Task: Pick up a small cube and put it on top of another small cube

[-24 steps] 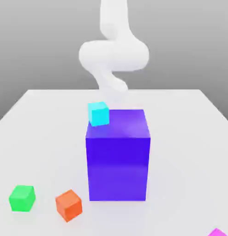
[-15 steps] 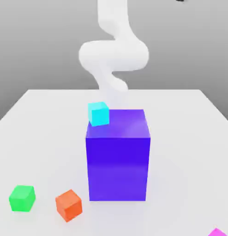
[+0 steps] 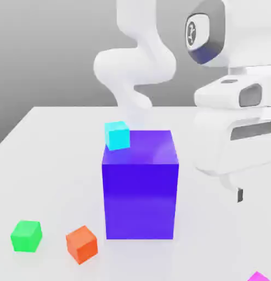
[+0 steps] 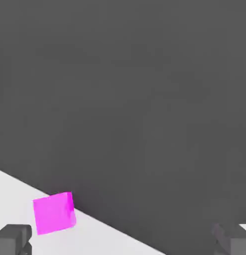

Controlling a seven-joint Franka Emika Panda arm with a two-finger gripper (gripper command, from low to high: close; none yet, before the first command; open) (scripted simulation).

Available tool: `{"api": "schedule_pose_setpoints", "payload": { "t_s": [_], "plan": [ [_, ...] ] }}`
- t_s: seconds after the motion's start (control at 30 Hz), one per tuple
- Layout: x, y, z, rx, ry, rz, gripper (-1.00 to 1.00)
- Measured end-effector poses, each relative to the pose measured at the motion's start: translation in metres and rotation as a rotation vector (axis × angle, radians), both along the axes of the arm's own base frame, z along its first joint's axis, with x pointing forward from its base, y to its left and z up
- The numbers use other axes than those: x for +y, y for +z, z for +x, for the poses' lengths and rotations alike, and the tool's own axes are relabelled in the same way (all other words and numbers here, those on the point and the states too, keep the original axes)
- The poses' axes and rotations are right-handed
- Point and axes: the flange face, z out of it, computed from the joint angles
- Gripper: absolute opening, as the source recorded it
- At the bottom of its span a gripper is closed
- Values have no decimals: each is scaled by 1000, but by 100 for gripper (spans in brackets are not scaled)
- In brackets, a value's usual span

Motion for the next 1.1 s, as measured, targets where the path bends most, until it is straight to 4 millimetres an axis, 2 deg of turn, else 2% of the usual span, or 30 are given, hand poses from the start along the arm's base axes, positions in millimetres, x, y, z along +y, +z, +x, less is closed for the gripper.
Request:
{"api": "schedule_pose_setpoints", "payload": {
  "t_s": [0.13, 0.27, 0.4, 0.43, 0.63, 0.7, 0.77, 0.8, 0.97, 1.1],
  "plan": [
    [27, -71, -2, 86, 75, -29, 0],
    [52, -143, -13, 169, 150, -55, 0],
    [57, -209, -16, 186, 165, -61, 0],
    [57, -218, -16, 187, 166, -61, -100],
    [57, -222, -16, 187, 166, -60, -100],
    [58, -205, -16, 188, 166, -60, -100],
    [58, -177, -16, 188, 166, -60, -100],
    [51, -164, -15, 188, 152, -61, -100],
    [-74, -144, -4, 192, -102, -61, -100],
    [-175, -132, -21, 196, -322, -46, -100]
  ]
}}
